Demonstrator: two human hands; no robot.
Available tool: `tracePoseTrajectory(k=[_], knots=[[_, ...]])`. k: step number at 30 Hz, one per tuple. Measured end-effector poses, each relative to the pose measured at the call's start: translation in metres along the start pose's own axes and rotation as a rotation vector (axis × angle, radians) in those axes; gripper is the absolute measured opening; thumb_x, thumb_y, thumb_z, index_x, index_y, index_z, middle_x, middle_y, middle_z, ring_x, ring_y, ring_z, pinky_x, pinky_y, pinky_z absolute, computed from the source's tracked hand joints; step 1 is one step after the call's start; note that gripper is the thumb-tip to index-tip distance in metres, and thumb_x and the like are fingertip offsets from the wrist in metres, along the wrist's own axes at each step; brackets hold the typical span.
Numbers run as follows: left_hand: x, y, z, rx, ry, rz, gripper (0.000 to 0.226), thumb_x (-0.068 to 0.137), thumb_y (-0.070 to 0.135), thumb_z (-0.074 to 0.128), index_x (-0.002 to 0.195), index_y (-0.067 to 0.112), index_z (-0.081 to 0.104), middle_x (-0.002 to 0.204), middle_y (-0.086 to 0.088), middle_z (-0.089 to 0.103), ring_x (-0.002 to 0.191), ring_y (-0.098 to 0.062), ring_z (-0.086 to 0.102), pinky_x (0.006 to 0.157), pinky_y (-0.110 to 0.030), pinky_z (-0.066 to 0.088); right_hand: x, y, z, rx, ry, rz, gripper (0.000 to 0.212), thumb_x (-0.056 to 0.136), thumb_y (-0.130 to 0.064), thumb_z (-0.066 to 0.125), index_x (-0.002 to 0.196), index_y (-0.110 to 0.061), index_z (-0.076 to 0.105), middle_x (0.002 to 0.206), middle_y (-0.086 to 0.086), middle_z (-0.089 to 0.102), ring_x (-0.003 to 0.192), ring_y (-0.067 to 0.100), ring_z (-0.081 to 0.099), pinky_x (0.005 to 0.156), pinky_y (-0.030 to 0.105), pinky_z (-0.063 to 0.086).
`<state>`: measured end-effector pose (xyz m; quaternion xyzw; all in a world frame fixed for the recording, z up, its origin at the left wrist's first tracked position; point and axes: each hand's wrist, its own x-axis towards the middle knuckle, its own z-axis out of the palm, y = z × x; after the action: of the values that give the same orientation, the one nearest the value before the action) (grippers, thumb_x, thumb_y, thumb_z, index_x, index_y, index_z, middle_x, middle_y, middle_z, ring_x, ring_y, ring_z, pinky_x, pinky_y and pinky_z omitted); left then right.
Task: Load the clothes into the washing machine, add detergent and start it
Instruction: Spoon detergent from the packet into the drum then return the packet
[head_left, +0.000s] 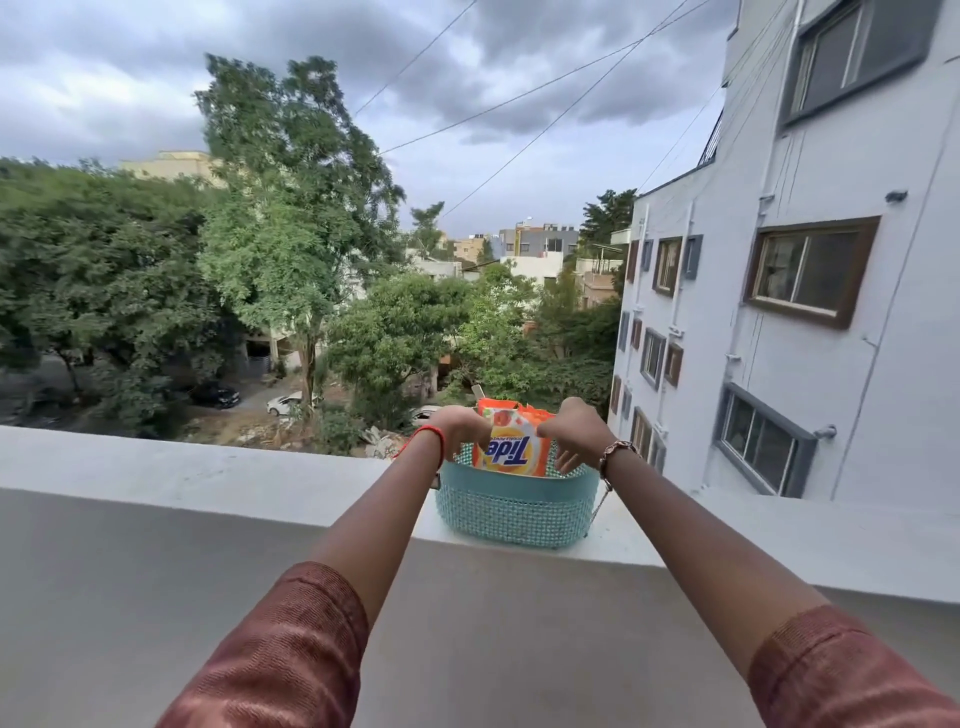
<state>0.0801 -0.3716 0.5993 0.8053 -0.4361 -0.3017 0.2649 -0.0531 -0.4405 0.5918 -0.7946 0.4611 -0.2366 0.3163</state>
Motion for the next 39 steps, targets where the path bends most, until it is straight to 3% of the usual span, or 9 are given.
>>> tracePoseTrajectory(k=[1, 2, 3, 5, 9, 13, 23, 33, 39], knots=[[0.004, -0.001, 0.001, 0.014, -0.034, 0.002, 0.033, 0.093, 0.003, 0.04, 0.125, -0.004, 0.045, 0.109, -0.012, 0.04, 0.125, -0.031, 0.044, 0.102, -0.038, 0.036, 0.003, 0.002, 0.003, -0.003, -0.023, 0.023, 0.027, 0.084, -0.005, 0.052, 0.058, 0.0, 0.044, 0.057, 0.014, 0.048, 0.05, 0.027, 0.053, 0.051, 0.034, 0.052], [0.01, -0.002, 0.003, 0.027, -0.064, -0.015, 0.032, 0.094, 0.005, 0.039, 0.125, -0.001, 0.045, 0.146, -0.013, 0.029, 0.119, -0.027, 0.048, 0.1, -0.037, 0.038, 0.005, 0.002, 0.005, -0.012, -0.043, 0.054, 0.027, 0.086, -0.008, 0.053, 0.06, -0.001, 0.045, 0.059, 0.014, 0.05, 0.055, 0.028, 0.056, 0.058, 0.037, 0.054], [0.014, -0.003, 0.004, 0.043, -0.078, -0.022, 0.028, 0.094, 0.006, 0.038, 0.121, 0.002, 0.046, 0.114, -0.013, 0.054, 0.106, -0.023, 0.054, 0.093, -0.035, 0.042, 0.008, 0.003, 0.006, -0.02, -0.059, 0.081, 0.027, 0.087, -0.01, 0.054, 0.062, -0.002, 0.045, 0.061, 0.015, 0.051, 0.057, 0.028, 0.057, 0.061, 0.038, 0.054], [0.019, -0.004, 0.007, 0.085, -0.078, -0.022, 0.016, 0.093, 0.006, 0.035, 0.102, 0.008, 0.049, 0.09, -0.006, 0.052, 0.073, -0.016, 0.047, 0.07, -0.027, 0.042, 0.012, 0.005, 0.01, 0.013, -0.092, 0.13, 0.028, 0.089, -0.009, 0.052, 0.064, -0.001, 0.044, 0.061, 0.016, 0.05, 0.053, 0.026, 0.053, 0.053, 0.033, 0.048], [0.03, -0.008, 0.009, 0.02, 0.074, 0.061, 0.021, 0.089, 0.002, 0.037, 0.076, 0.006, 0.052, 0.087, -0.014, 0.065, 0.069, -0.021, 0.06, 0.06, -0.024, 0.047, 0.017, 0.01, 0.016, 0.077, -0.069, 0.165, 0.028, 0.088, -0.005, 0.055, 0.061, -0.003, 0.048, 0.057, 0.013, 0.052, 0.048, 0.022, 0.052, 0.046, 0.03, 0.047], [0.023, -0.009, 0.008, -0.123, 0.15, 0.121, 0.03, 0.091, -0.005, 0.039, 0.064, 0.002, 0.048, 0.065, -0.01, 0.056, 0.037, -0.012, 0.057, 0.028, -0.017, 0.04, 0.031, 0.018, 0.019, 0.115, 0.046, 0.138, 0.011, 0.076, -0.005, 0.064, 0.071, 0.002, 0.058, 0.077, 0.022, 0.064, 0.074, 0.035, 0.066, 0.075, 0.051, 0.056], [-0.009, 0.014, -0.004, -0.53, 0.275, 0.221, 0.027, 0.089, -0.008, 0.039, 0.069, 0.002, 0.054, 0.054, -0.006, 0.062, 0.037, -0.007, 0.058, 0.049, -0.026, 0.053, -0.002, -0.004, -0.019, 0.459, 0.096, 0.12, 0.03, 0.088, 0.007, 0.044, 0.061, 0.005, 0.055, 0.057, 0.017, 0.057, 0.034, 0.021, 0.055, 0.042, 0.03, 0.051], [-0.105, 0.02, -0.015, -0.832, 0.527, 0.322, 0.011, 0.087, -0.002, 0.058, 0.082, 0.006, 0.062, 0.07, -0.006, 0.064, 0.041, -0.003, 0.061, 0.038, -0.016, 0.047, -0.064, -0.035, -0.065, 0.739, -0.097, -0.063, 0.027, 0.092, -0.003, 0.049, 0.066, -0.002, 0.056, 0.065, 0.013, 0.06, 0.055, 0.023, 0.057, 0.057, 0.034, 0.052], [-0.191, -0.013, 0.005, -0.822, 0.709, 0.304, 0.017, 0.083, 0.003, 0.065, 0.1, 0.0, 0.065, 0.075, -0.005, 0.065, 0.064, -0.015, 0.062, 0.065, -0.031, 0.05, -0.126, -0.032, -0.059, 0.684, -0.232, -0.23, 0.019, 0.085, -0.011, 0.056, 0.066, -0.009, 0.059, 0.07, 0.005, 0.06, 0.064, 0.018, 0.055, 0.06, 0.028, 0.039]])
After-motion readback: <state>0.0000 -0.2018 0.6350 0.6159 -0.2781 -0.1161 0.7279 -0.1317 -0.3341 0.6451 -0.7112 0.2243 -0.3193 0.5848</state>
